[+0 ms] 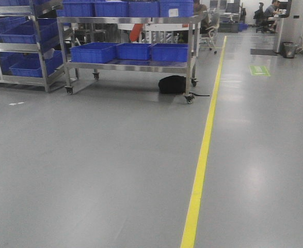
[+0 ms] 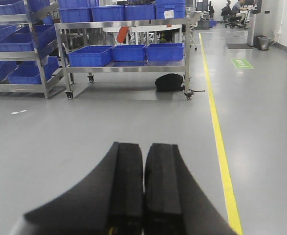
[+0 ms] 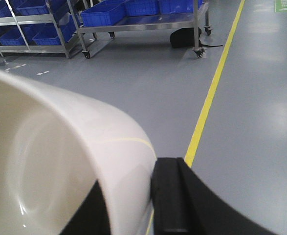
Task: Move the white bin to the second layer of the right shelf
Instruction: 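Drive the base along the yellow floor line carrying the bin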
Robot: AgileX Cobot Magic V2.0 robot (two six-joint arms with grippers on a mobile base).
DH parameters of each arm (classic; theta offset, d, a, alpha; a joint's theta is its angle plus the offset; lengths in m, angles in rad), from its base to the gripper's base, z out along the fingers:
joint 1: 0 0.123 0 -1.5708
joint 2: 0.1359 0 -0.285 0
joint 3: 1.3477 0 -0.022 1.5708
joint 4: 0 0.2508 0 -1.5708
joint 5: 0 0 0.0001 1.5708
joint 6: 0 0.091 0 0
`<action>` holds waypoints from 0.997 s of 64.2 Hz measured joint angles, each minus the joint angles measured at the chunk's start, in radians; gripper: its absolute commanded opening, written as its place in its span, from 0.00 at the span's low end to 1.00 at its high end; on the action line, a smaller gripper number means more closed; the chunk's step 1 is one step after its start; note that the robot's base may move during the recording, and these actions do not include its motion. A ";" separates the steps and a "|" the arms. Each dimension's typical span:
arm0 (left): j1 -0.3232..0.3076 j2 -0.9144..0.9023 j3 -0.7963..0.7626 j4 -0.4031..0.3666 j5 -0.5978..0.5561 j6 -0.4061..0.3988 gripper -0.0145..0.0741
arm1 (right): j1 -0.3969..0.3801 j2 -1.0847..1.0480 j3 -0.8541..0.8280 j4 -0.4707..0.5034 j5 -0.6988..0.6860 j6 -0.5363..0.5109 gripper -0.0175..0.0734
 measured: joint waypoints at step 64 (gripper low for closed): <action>0.000 0.000 0.000 0.000 0.000 0.000 0.26 | 0.000 0.000 0.000 0.000 0.000 0.000 0.26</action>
